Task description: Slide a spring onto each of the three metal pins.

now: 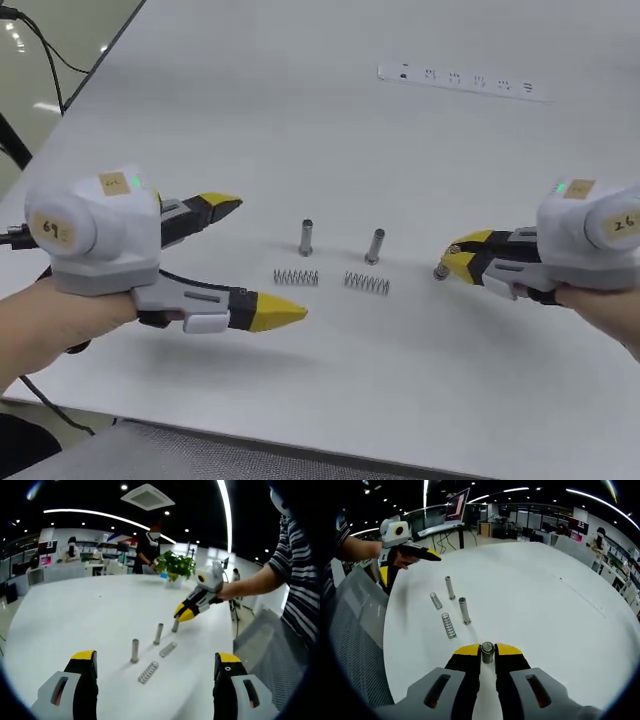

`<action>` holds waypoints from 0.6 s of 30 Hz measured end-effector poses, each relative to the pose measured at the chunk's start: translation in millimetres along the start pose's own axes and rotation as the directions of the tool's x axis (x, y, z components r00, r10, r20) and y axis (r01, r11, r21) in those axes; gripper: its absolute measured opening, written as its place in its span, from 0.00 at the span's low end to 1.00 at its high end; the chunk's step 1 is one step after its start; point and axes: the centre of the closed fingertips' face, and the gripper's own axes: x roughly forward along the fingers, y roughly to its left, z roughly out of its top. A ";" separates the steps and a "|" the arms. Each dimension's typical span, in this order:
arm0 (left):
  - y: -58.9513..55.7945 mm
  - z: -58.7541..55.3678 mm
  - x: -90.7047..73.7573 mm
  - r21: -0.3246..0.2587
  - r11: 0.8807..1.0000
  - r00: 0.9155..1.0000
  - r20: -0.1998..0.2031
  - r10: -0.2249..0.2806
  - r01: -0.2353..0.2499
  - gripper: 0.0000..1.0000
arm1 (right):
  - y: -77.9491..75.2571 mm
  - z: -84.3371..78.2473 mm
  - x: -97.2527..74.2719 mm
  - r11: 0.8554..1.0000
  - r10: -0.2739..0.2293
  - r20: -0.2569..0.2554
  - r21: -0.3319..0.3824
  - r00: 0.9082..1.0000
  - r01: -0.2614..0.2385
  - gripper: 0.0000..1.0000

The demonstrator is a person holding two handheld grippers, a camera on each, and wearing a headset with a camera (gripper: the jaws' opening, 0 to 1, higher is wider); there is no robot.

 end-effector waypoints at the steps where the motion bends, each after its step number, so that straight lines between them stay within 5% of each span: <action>1: 0.1 -0.2 0.2 -0.001 1.000 1.000 0.000 0.000 0.000 0.94 | -0.3 0.0 0.0 1.000 0.000 0.001 0.003 1.000 0.000 0.08; 18: 0.2 -0.5 1.5 -0.007 1.000 1.000 -0.002 -0.003 0.003 0.94 | -0.6 0.7 -0.1 1.000 0.008 0.007 0.009 1.000 -0.008 0.09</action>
